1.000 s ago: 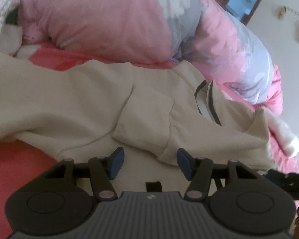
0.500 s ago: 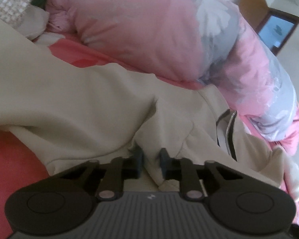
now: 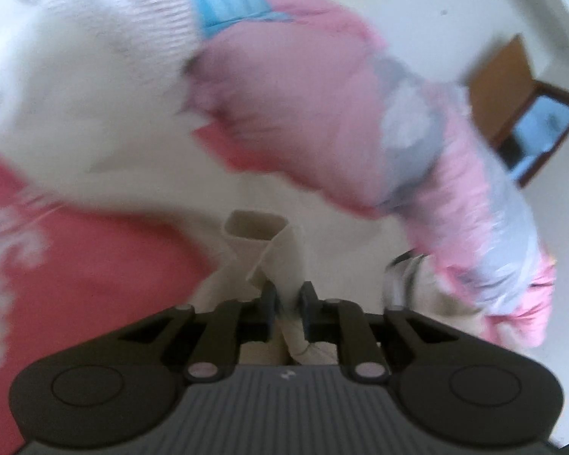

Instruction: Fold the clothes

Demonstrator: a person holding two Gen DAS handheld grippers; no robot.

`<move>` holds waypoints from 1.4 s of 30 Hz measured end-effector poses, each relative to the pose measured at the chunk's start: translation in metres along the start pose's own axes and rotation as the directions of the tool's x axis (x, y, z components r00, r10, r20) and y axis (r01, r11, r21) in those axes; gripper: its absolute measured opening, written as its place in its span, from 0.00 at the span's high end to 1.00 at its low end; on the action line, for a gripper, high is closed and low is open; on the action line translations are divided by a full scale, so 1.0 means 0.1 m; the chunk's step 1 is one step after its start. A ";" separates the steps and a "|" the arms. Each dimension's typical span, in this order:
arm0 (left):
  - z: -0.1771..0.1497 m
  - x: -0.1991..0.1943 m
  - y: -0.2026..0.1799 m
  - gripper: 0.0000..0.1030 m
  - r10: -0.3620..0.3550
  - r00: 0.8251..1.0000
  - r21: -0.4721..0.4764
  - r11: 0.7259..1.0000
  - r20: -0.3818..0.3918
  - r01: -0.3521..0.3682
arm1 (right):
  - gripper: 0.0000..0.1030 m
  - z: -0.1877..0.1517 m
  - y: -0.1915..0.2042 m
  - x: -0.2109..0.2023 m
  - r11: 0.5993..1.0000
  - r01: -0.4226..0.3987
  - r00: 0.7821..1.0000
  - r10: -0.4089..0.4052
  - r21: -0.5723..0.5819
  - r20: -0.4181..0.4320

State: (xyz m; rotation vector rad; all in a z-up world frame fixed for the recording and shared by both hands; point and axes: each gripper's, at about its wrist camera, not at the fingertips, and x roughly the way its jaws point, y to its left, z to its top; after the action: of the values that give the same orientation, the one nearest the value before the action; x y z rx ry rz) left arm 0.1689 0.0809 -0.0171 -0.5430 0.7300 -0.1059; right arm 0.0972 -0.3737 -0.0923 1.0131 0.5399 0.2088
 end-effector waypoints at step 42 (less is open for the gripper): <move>0.30 -0.06 -0.41 0.43 0.138 0.988 0.309 0.939 0.071 -0.154 | 0.77 0.65 -0.08 -0.02 0.990 0.067 0.990 -0.050 -0.127 0.135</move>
State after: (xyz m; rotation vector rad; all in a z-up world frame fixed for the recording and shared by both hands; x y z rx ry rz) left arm 0.1878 0.0600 0.0254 -0.1856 0.6872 -0.0680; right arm 0.1288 -0.4274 -0.0715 0.8750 0.4297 0.1228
